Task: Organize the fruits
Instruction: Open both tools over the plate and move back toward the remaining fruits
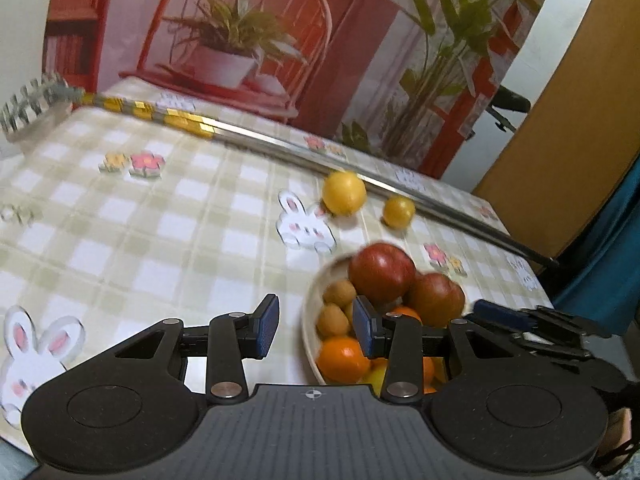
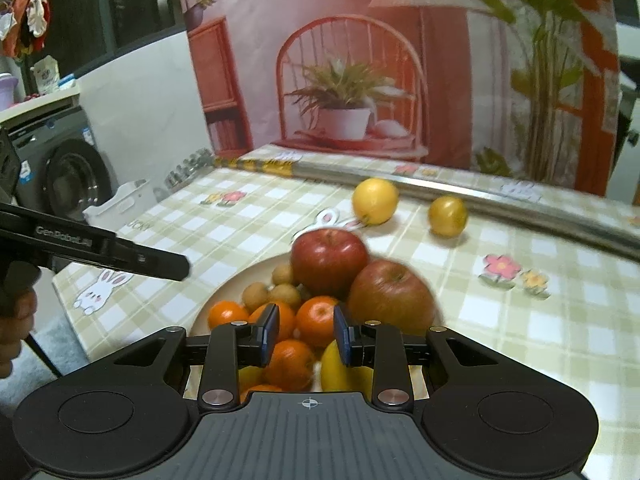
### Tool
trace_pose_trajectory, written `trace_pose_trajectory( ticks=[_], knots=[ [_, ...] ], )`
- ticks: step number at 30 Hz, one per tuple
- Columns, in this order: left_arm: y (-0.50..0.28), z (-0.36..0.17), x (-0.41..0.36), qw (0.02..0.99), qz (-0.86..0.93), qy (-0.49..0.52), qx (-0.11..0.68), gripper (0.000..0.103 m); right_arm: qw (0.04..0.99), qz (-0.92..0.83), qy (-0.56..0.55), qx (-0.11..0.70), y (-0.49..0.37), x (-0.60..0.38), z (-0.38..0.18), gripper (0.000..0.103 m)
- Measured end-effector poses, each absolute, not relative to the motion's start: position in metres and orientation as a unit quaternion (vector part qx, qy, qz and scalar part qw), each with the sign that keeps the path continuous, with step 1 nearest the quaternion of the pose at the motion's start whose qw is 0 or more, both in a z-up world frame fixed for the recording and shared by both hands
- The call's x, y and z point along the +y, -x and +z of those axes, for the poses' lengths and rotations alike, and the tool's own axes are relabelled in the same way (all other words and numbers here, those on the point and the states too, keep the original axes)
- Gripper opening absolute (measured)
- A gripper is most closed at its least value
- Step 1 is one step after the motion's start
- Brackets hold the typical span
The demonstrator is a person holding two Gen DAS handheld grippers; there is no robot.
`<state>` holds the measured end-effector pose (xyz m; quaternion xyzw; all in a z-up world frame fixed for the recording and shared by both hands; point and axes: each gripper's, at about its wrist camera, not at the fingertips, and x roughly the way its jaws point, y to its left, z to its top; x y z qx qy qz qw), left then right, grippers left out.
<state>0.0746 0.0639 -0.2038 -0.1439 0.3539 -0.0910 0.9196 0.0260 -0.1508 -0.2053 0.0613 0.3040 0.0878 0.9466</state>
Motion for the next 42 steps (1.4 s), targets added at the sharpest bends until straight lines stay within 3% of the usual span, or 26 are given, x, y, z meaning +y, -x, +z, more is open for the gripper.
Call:
trace_pose_trajectory(
  ticks=[8, 11, 21, 42],
  knots=[
    [-0.086, -0.169, 0.085, 0.937, -0.068, 0.119, 0.321, 0.044, 0.964, 0.027, -0.038, 0.263, -0.029, -0.186, -0.177, 0.031],
    [-0.09, -0.16, 0.087, 0.94, -0.066, 0.111, 0.314, 0.052, 0.968, 0.005, -0.034, 0.25, -0.03, -0.203, -0.168, 0.031],
    [-0.126, -0.144, 0.047, 0.941, -0.118, 0.056, 0.313, 0.052, 0.969, -0.045, -0.043, 0.24, -0.047, -0.238, -0.162, 0.032],
    [-0.255, -0.197, -0.08, 0.913, -0.203, -0.032, 0.352, 0.052, 0.956, -0.079, -0.139, 0.246, -0.069, -0.309, -0.211, 0.034]
  ],
)
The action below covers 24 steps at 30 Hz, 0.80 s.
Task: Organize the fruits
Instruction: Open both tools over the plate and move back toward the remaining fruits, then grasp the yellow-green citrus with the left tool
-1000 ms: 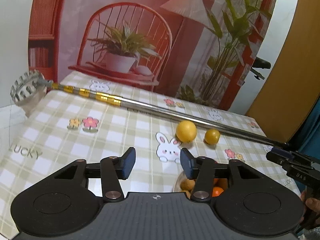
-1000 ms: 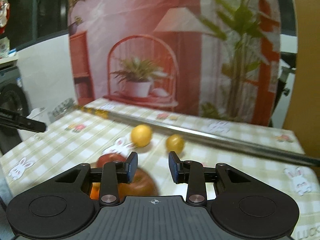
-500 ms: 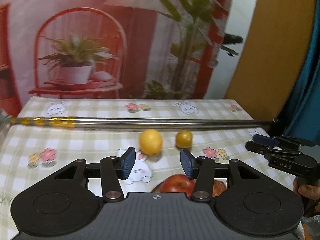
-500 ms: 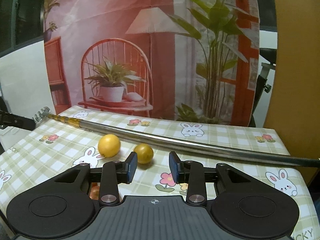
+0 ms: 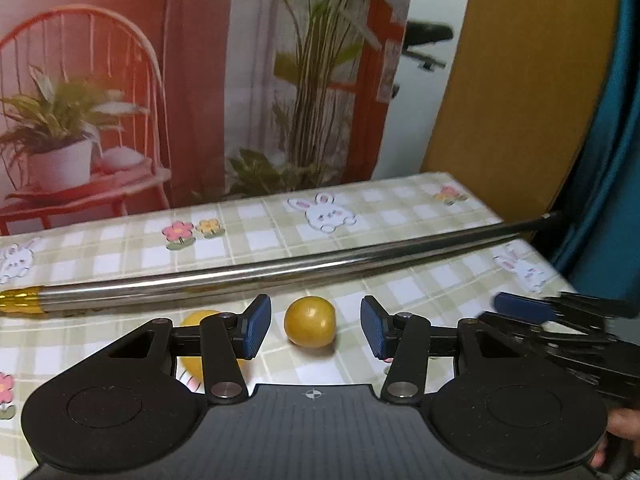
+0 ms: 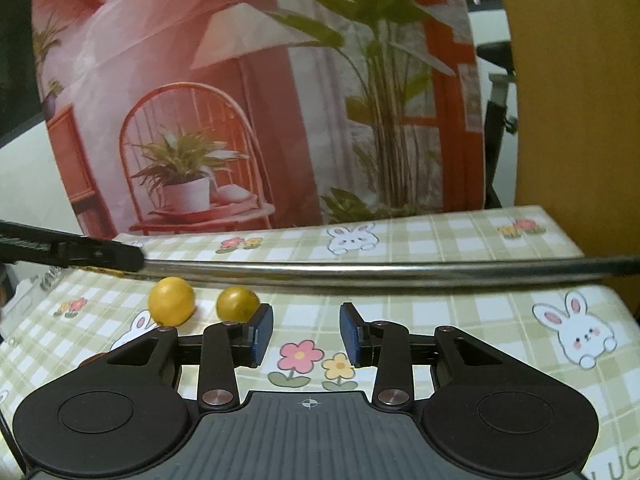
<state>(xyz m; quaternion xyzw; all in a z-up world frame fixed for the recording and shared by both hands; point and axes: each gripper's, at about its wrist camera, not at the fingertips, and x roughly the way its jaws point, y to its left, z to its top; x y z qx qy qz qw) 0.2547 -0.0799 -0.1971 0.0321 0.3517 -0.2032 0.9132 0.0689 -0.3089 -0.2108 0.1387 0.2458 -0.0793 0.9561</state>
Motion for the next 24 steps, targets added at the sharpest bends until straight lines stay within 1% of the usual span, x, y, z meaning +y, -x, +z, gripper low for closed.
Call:
trace_pose_trajectory(
  ticks=[6, 15, 18, 24],
  knots=[
    [-0.288, -0.228, -0.096, 0.902, -0.183, -0.058, 0.387, 0.052, 0.953, -0.085, -0.156, 0.244, -0.065, -0.323, -0.222, 0.034],
    [-0.315, -0.246, -0.106, 0.882, -0.189, -0.078, 0.425, 0.052, 0.948, -0.088, -0.187, 0.241, -0.057, -0.333, -0.238, 0.036],
    [-0.324, -0.251, -0.108, 0.87, -0.195, -0.066, 0.447, 0.052, 0.948, -0.085, -0.189, 0.241, -0.057, -0.334, -0.24, 0.036],
    [-0.33, -0.256, -0.109, 0.864, -0.19, -0.05, 0.463, 0.052, 0.947, -0.083, -0.194, 0.241, -0.056, -0.336, -0.243, 0.036]
  ],
)
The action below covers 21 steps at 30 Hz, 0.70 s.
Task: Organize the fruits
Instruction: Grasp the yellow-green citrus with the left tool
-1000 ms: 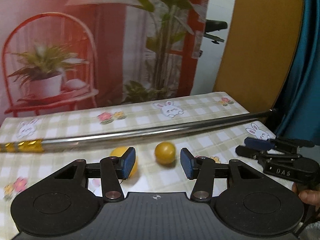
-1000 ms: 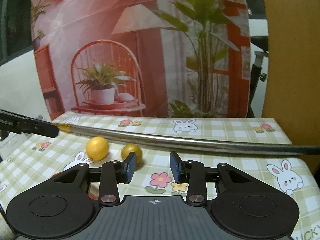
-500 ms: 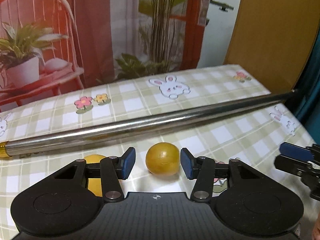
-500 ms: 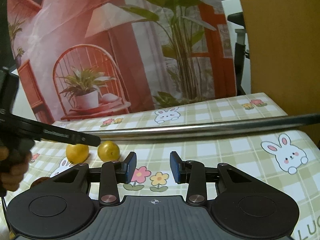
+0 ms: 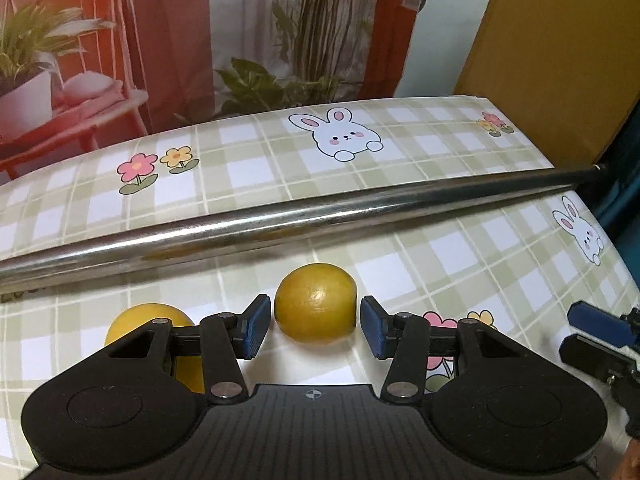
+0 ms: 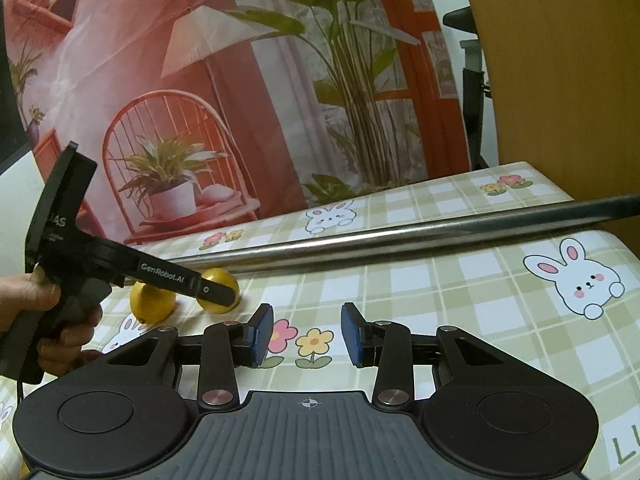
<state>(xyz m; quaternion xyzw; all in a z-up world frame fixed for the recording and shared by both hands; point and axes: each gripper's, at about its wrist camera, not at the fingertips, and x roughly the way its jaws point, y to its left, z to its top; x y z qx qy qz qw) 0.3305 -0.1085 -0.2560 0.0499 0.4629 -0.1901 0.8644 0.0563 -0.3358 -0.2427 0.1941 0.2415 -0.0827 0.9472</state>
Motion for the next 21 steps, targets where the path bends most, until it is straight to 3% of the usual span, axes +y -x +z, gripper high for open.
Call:
trace_pose_trajectory(
  ticks=[5, 21],
  knots=[
    [-0.329, -0.255, -0.11, 0.867, -0.194, -0.053, 0.457, 0.046, 0.945, -0.08, -0.199, 0.246, -0.058, -0.336, -0.246, 0.036],
    [-0.25, -0.199, -0.063, 0.896, -0.2, -0.05, 0.394, 0.046, 0.946, -0.063, -0.194, 0.251, -0.062, -0.319, -0.229, 0.036]
  ],
)
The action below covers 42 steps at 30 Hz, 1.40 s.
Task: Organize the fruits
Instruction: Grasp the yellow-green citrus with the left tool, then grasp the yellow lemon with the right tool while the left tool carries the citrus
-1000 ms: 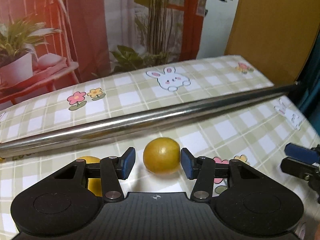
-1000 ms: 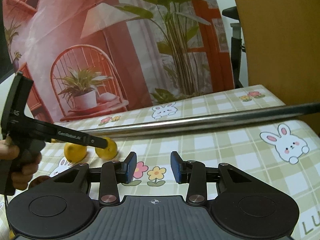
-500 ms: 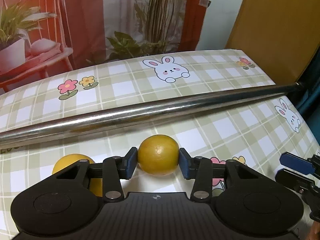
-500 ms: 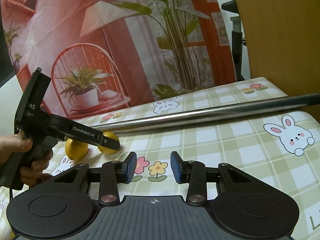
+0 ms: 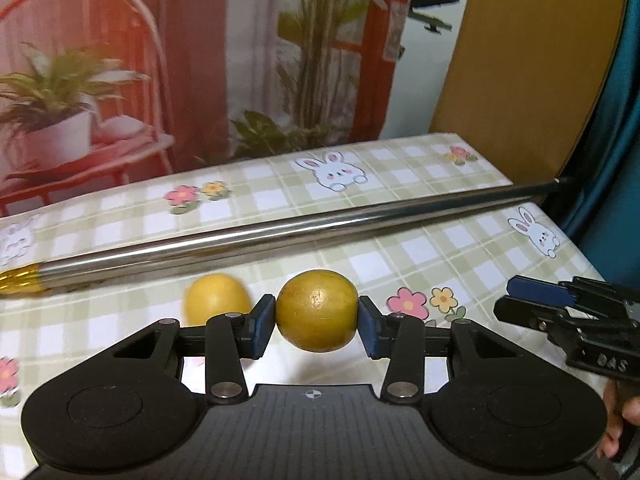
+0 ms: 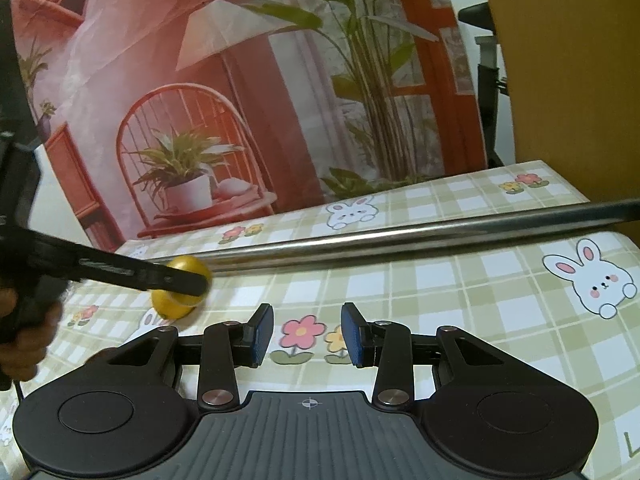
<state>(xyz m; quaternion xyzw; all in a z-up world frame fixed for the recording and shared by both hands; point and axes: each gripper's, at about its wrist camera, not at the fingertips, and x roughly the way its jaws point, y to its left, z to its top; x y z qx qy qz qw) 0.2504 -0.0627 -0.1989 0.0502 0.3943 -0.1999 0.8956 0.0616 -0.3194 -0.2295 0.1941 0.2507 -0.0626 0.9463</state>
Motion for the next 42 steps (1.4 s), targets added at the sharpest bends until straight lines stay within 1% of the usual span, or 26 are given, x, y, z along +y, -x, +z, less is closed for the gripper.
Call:
trace_pose_trajectory(
  ticks=[7, 16, 23, 27, 30, 32, 33, 34, 35, 42],
  knots=[
    [-0.209, -0.18, -0.01, 0.913, -0.167, -0.003, 0.372, 0.046, 0.95, -0.042, -0.175, 0.255, -0.066, -0.296, -0.215, 0.036],
    [-0.168, -0.175, 0.046, 0.927, -0.125, 0.038, 0.352, 0.046, 0.953, -0.006, -0.146, 0.264, -0.086, -0.264, -0.193, 0.036],
    [-0.151, -0.18, 0.074, 0.931, -0.102, 0.06, 0.345, 0.046, 0.952, 0.042, -0.12, 0.278, -0.126, -0.241, -0.179, 0.037],
    [-0.148, -0.183, 0.087, 0.933, -0.092, 0.075, 0.341, 0.046, 0.948, 0.064, -0.101, 0.295, -0.159, -0.227, -0.176, 0.039],
    [-0.146, -0.186, 0.095, 0.933, -0.09, 0.088, 0.338, 0.046, 0.943, 0.073, -0.084, 0.315, -0.188, -0.216, -0.178, 0.042],
    [-0.144, -0.189, 0.097, 0.932, -0.088, 0.093, 0.338, 0.046, 0.937, 0.077, -0.076, 0.331, -0.206, -0.208, -0.18, 0.046],
    [-0.143, -0.191, 0.099, 0.932, -0.088, 0.094, 0.339, 0.046, 0.935, 0.076, -0.075, 0.339, -0.214, -0.206, -0.182, 0.051],
    [-0.143, -0.192, 0.1, 0.931, -0.087, 0.096, 0.341, 0.046, 0.931, 0.075, -0.074, 0.349, -0.223, -0.202, -0.185, 0.061],
    [-0.142, -0.194, 0.1, 0.931, -0.086, 0.098, 0.342, 0.046, 0.928, 0.074, -0.075, 0.357, -0.229, -0.2, -0.188, 0.064],
    [-0.139, -0.199, 0.101, 0.928, -0.095, 0.108, 0.344, 0.046, 0.905, 0.052, -0.089, 0.412, -0.271, -0.19, -0.214, 0.065]
  ],
)
